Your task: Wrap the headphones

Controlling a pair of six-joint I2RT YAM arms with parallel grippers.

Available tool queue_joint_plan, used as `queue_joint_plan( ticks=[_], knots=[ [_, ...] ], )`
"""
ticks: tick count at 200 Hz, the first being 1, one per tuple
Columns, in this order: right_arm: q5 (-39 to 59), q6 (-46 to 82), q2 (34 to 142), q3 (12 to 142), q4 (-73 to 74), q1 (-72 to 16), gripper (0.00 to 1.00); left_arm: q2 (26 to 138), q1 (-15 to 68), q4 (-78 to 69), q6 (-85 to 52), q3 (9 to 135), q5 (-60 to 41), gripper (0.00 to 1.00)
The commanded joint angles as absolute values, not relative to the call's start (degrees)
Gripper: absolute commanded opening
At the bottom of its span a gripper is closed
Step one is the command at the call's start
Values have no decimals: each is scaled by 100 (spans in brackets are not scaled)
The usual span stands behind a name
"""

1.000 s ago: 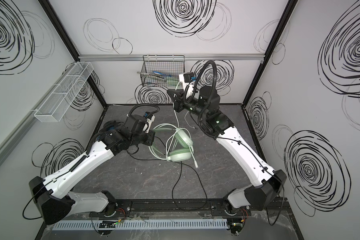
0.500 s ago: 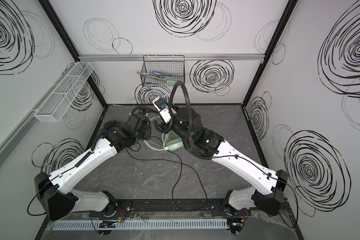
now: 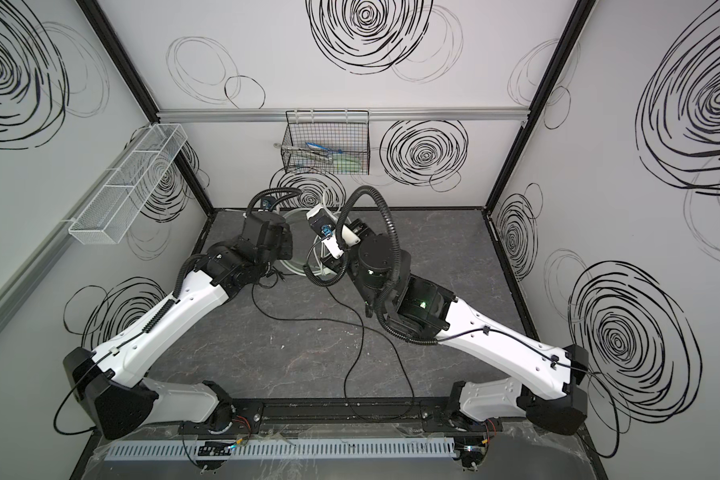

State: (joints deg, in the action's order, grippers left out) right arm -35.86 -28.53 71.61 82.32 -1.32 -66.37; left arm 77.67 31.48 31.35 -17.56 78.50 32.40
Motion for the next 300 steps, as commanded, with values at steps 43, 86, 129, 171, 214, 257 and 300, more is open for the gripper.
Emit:
queue_joint_plan(
  ticks=[43,86,129,171,214,257,300],
  knots=[
    [-4611,-3893,6852,8521,691,-7159,0,7330,2982,1828,-1107,8003,5154,0],
    [-5620,-5185,7228,8711,1588,-7485,0,7459,3049,896,251,8297,5762,0],
    [-5768,-4631,7266,9190,1403,-7115,0,7399,3104,699,751,8532,5757,0],
    [-6040,-4543,7261,9305,1327,-7093,0,7366,3035,719,793,8586,5887,0],
    [-6257,-4526,7194,9187,1404,-7016,0,7424,3028,328,1382,8761,6101,0],
    [-6232,-4465,7172,9133,1365,-6997,0,7446,3213,-185,1988,8874,6378,0],
    [-5753,-3825,6989,9020,1060,-7172,0,7705,3354,-460,2131,9129,6418,0]
  ],
)
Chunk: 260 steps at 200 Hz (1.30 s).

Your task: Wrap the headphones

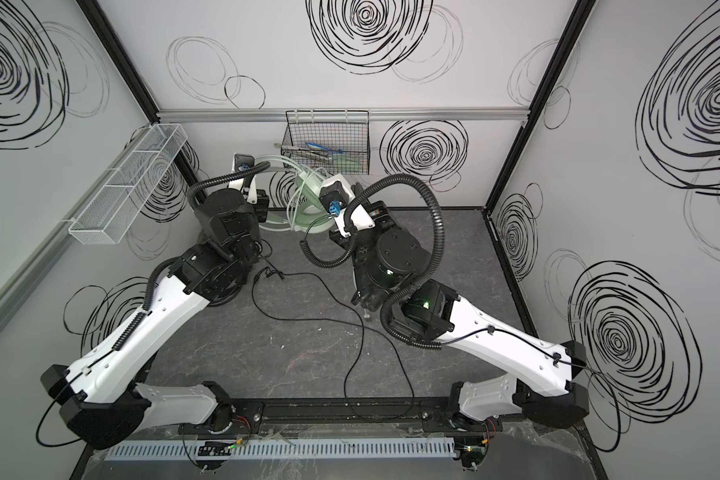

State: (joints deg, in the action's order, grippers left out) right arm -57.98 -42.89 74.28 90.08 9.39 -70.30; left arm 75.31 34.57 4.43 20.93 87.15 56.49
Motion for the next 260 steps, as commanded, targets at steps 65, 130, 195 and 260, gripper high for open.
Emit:
queue_joint_plan(
  ticks=[65,130,195,260],
  knots=[
    [-4952,-2344,6610,8537,811,-7395,3,8965,3235,124,1565,11313,5835,0],
    [-2714,-442,6097,7795,1014,-6017,11,9451,3121,2075,-1435,12592,3828,0],
    [-1240,590,6080,7477,1002,-5134,15,8947,3358,2175,-2426,11735,2878,0],
    [-872,1720,5773,6682,1142,-4705,16,8924,3078,2117,-2869,11806,2388,0]
  ],
)
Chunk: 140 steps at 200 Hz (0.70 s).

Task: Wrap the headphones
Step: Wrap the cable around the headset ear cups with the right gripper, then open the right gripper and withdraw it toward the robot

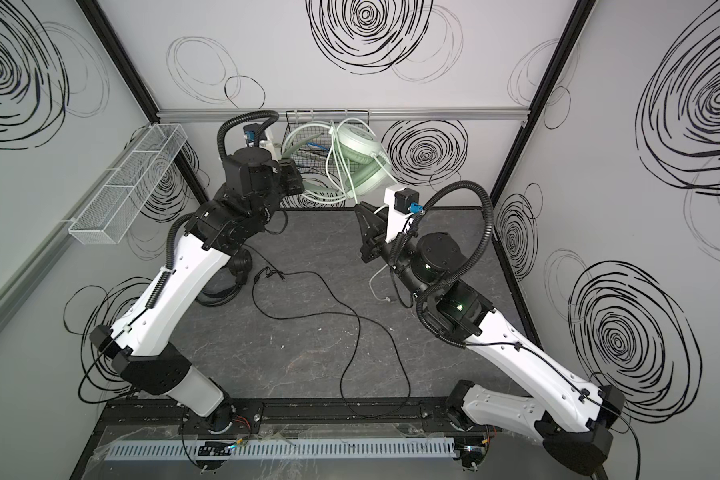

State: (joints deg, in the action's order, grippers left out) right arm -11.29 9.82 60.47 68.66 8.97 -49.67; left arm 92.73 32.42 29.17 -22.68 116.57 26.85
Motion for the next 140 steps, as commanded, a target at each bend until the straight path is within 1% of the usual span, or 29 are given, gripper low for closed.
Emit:
queue_joint_plan(
  ticks=[1,15,53,76,85,104,116,122,140],
  knots=[
    [-858,1748,5774,6672,1142,-4695,16,8918,3068,2109,-2876,11792,2376,0],
    [-681,2046,5660,6480,1194,-4435,18,8854,2927,2011,-3034,11655,2201,0],
    [-89,2914,5462,5958,1403,-3716,18,8687,2690,1653,-3391,11331,1636,0],
    [140,3026,5527,5911,1434,-3598,18,8587,2673,1427,-3520,11092,1386,0],
    [304,3094,5538,5865,1508,-3533,20,8591,2664,1479,-3537,11083,1372,0],
    [831,3416,5586,5730,1741,-3358,34,8561,2613,1530,-3560,11052,1340,0],
    [1124,3661,5712,5750,1694,-3266,51,8585,2610,1628,-3506,11119,1420,0],
    [1216,3731,5830,5857,1488,-3244,58,8599,2618,1686,-3461,11156,1466,0],
    [1480,3968,6330,6425,547,-3128,72,8622,2628,1753,-3289,11190,1634,0]
  ],
)
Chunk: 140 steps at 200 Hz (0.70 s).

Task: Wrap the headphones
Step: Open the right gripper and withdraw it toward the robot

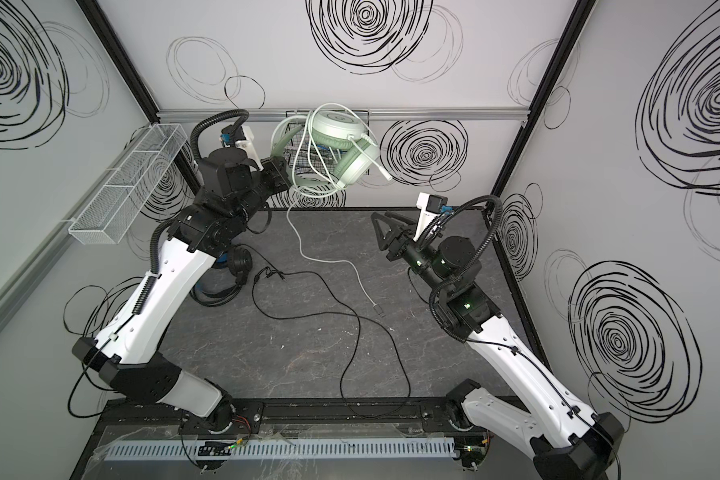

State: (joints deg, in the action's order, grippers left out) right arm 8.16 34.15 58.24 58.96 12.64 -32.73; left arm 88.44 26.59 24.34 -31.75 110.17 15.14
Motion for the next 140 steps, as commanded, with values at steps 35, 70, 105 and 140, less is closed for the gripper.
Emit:
queue_joint_plan(
  ticks=[35,70,105,140],
  knots=[
    [2045,5125,6799,6529,-3,-2794,91,8777,2536,1840,-2931,11302,1749,0],
    [2782,6347,7175,6267,-354,-2506,95,8833,2501,1889,-2850,11364,1681,0],
    [3454,7592,7567,5978,-563,-2487,97,8851,2517,1917,-2789,11350,1686,0],
    [3774,8441,7843,5681,-457,-2579,98,8855,2613,1907,-2668,11347,1799,0]
  ],
)
